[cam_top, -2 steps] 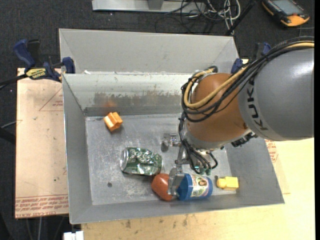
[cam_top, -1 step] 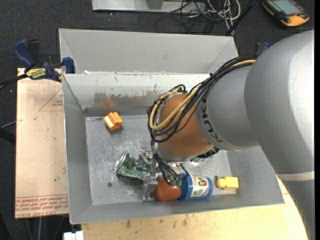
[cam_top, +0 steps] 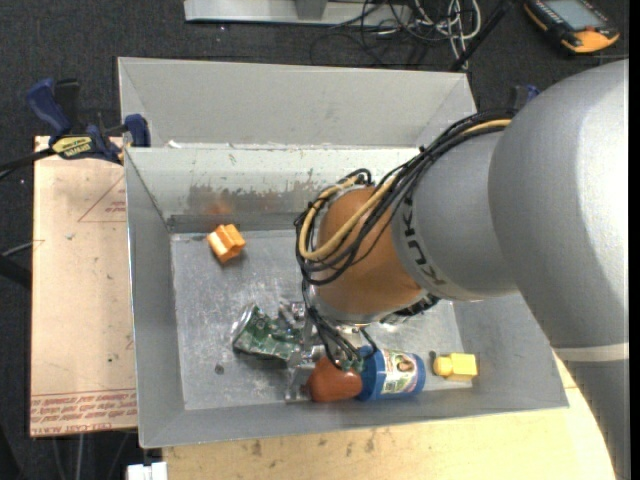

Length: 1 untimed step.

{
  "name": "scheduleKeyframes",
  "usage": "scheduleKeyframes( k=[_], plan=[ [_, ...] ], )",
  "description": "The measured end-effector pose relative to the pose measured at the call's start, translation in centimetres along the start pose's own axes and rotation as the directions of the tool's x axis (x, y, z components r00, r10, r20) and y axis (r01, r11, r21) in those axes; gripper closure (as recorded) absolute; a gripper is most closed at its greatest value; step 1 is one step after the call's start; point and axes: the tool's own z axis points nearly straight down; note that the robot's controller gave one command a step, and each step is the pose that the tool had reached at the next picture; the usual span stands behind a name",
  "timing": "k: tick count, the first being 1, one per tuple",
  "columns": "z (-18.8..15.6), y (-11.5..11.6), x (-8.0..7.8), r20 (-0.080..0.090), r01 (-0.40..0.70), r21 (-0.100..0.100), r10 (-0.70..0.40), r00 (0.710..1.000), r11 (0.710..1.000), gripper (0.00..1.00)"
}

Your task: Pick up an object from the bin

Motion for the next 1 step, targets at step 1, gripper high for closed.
scheduleKeyframes(
  k=[1],
  plan=[
    [-2.8, -0.37, 0.07, 0.01, 0.002, 0.0, -0.002, 1.0, 1.0, 1.0]
  ],
)
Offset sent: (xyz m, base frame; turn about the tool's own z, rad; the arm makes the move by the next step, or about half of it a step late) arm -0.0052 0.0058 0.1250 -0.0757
